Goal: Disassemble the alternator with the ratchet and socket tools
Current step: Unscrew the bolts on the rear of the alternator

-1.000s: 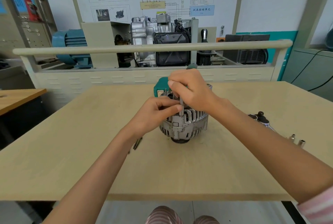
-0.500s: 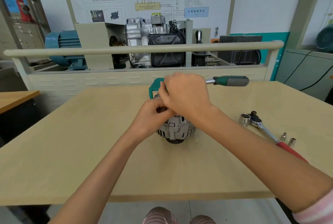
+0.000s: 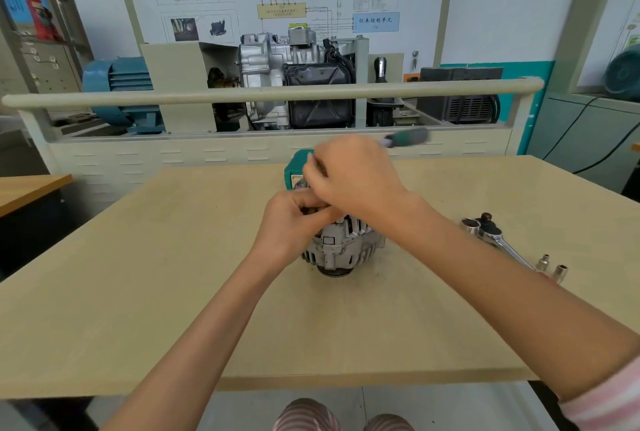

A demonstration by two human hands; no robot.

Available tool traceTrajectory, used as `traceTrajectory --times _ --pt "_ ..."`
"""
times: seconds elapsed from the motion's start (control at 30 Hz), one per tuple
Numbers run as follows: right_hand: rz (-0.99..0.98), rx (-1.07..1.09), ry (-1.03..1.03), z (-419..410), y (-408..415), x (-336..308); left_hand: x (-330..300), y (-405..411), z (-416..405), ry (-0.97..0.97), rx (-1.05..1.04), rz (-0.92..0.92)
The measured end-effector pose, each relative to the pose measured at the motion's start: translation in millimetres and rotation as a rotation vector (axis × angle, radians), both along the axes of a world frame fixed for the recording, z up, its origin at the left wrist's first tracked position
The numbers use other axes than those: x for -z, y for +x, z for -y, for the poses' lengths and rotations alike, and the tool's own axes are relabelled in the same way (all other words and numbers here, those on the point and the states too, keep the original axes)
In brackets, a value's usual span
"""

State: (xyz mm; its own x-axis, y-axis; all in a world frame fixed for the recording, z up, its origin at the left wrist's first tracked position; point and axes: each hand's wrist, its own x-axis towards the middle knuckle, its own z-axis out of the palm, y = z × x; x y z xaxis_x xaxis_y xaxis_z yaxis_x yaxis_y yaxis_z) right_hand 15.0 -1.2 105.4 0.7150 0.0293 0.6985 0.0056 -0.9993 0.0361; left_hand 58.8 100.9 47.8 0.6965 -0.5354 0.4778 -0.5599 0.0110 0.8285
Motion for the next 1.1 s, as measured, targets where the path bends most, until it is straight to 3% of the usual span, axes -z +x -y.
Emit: traceTrajectory --times 0.1,0.23,0.33,0.5,0.6,0.67,0.8,0.87,0.97,1.1 --pt "0.024 0.357 -0.093 -17.5 6.4 4.2 3.6 -1.5 3.6 -0.018 -0.092 -0.027" --pt "0.013 0.327 -0.129 -15.2 7.9 3.4 2.1 0.1 1.7 0.038 -0.049 -0.030" --pt "0.046 0.168 -0.131 -7.1 4.7 1.8 0.2 2.5 -3.1 0.064 0.039 -0.004" --pt "-0.054 -0.309 0.083 9.5 0.6 -4.7 -5.7 2.2 -7.0 0.102 0.101 -0.023" --pt "-0.056 -0.442 0.168 12.2 -0.1 -6.6 -6.5 1.8 -7.8 0.090 0.115 -0.023" --pt "0.000 -0.394 0.128 9.4 0.2 -1.9 -5.3 1.1 -6.2 0.060 0.073 -0.010" --pt "0.101 0.237 -0.100 -9.2 3.9 8.2 2.0 -1.1 2.9 -0.010 -0.082 -0.023" --pt "0.083 0.378 -0.096 -14.4 7.1 7.4 2.4 -3.2 5.7 -0.005 -0.117 -0.036" --pt "0.088 0.316 -0.120 -12.3 6.9 4.8 1.2 -3.2 3.8 0.023 -0.088 -0.036" --pt "0.082 -0.014 -0.078 -1.9 2.1 2.2 1.9 -1.8 -1.8 0.043 0.005 -0.045"
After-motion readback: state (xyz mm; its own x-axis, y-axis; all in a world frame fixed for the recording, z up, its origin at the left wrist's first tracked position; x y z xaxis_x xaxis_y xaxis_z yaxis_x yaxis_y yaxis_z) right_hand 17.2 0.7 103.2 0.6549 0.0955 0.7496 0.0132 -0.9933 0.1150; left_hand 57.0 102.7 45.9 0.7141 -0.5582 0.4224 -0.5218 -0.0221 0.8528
